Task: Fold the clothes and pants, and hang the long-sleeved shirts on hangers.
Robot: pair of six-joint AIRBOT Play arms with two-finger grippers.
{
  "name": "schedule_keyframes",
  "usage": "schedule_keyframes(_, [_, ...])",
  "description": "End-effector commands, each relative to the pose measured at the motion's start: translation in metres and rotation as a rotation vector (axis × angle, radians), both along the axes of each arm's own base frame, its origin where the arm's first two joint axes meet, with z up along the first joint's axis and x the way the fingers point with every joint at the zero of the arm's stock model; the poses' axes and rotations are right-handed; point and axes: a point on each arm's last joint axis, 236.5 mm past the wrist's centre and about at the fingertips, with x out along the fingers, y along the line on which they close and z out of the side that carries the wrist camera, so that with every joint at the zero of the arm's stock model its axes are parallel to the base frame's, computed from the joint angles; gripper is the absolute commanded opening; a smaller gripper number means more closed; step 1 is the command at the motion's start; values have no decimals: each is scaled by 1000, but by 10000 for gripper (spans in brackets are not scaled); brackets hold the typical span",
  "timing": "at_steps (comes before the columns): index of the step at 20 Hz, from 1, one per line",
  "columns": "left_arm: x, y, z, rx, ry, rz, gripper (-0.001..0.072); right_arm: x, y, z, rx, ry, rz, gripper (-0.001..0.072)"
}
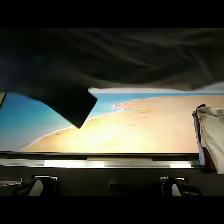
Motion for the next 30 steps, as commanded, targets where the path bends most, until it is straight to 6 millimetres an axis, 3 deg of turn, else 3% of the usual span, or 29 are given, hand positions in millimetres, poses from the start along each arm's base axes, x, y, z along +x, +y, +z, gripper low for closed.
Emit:
schedule_keyframes(1, [-51, -5, 30, -1, -137, 61, 18, -48, -8, 36, -2, -163, -69, 36])
schedule_keyframes(4, [-38, -2, 19, 0, -83, 59, 18, -24, -12, 16, 30, -69, -66, 36])
schedule_keyframes(6, [0, 3, -27, -44, 138, 19, 20, 11, -17, -34, 72, 145, -62, 36])
schedule_keyframes(7, [23, 6, -61, -76, 286, -13, 20, 33, -17, -76, 95, 323, -48, 36])
schedule_keyframes(10, [97, 15, -192, -171, 720, -119, 19, 93, -9, -229, 187, 917, 36, 33])
schedule_keyframes(12, [138, 12, -289, -243, 921, -164, 18, 135, 1, -316, 259, 1120, 89, 33])
schedule_keyframes(13, [152, 9, -340, -288, 1008, -163, 19, 153, 5, -370, 267, 1213, 88, 33])
schedule_keyframes(15, [169, 4, -445, -388, 1173, -128, 19, 173, 23, -457, 277, 1346, 98, 34])
schedule_keyframes(17, [179, 6, -519, -453, 1276, -66, 20, 198, 41, -520, 287, 1396, 95, 36])
schedule_keyframes(18, [187, 9, -545, -482, 1308, -40, 21, 220, 44, -539, 324, 1369, 72, 36])
schedule_keyframes(20, [214, 18, -568, -534, 1304, 3, 21, 269, 43, -547, 422, 1234, 12, 36])
schedule_keyframes(22, [249, 34, -568, -523, 1226, 48, 21, 319, 35, -524, 442, 1025, 0, 36])
schedule_keyframes(24, [283, 46, -561, -468, 1135, 67, 22, 355, 26, -494, 432, 828, 0, 36])
schedule_keyframes(26, [310, 49, -559, -455, 1075, 88, 22, 373, 16, -484, 442, 730, -26, 36])
schedule_keyframes(30, [343, 36, -570, -433, 1006, 110, 21, 380, 12, -513, 484, 746, -65, 35])
